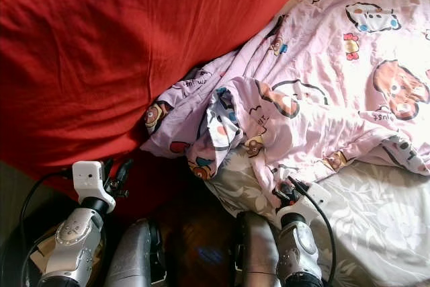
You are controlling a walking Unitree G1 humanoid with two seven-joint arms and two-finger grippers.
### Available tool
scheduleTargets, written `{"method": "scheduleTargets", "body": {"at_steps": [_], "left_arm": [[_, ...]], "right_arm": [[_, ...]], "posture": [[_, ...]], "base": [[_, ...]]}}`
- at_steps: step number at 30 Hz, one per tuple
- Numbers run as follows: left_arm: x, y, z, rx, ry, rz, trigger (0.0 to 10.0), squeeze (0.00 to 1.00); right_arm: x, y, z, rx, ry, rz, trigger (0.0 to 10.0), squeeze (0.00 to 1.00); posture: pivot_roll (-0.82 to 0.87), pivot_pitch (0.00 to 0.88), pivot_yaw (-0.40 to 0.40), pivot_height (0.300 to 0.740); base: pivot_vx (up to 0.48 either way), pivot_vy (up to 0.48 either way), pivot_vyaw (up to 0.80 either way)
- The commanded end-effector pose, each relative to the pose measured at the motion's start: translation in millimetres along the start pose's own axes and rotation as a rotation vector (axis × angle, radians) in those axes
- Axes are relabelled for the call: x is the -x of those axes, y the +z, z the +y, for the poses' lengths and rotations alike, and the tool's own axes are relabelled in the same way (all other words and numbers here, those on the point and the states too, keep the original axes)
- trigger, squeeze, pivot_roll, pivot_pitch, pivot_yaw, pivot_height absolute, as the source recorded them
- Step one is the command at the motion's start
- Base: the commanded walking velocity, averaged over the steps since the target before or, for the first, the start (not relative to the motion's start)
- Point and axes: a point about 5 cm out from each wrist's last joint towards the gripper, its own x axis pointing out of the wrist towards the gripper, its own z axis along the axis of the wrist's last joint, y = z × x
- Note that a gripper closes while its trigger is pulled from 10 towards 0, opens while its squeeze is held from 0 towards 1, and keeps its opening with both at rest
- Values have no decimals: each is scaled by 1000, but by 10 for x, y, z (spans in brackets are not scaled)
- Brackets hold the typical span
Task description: Clean up the room
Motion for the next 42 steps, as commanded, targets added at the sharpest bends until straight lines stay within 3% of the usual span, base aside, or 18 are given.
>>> {"method": "scheduleTargets", "body": {"at_steps": [1,6,10,11,12,20,24,33,42], "left_arm": [[66,-91,16,-12,5,34,10000,0],[75,-103,14,-9,6,37,10000,0],[80,-116,-10,2,1,38,10000,0],[80,-119,-11,6,2,38,10000,0],[80,-123,-14,15,5,39,10000,0],[95,-160,-6,52,30,49,10000,0],[100,-172,5,64,40,53,10000,0],[162,-255,104,77,87,84,10000,0],[354,-573,256,151,180,233,10000,0]], "right_arm": [[47,-53,-65,1,-28,11,0,0],[53,-14,-59,46,-12,-13,0,0],[94,121,21,173,56,-110,0,0],[105,144,45,222,74,-127,4157,0],[112,152,52,236,85,-136,10000,0],[146,183,59,400,176,-143,10000,0],[155,190,36,438,180,-143,10000,0],[177,228,42,443,133,-215,10000,0],[179,199,41,470,130,-213,10000,0]], "posture": [[31,269,-9,602],[30,263,-8,602],[29,247,-6,602],[25,241,-6,602],[23,235,-4,602],[17,205,-3,637],[18,191,-2,657],[17,183,10,697],[30,196,10,740]], "base": [[0,0,0],[0,0,0],[0,0,0],[0,0,0],[0,0,0],[0,0,0],[0,0,0],[0,0,0],[0,0,0]]}}
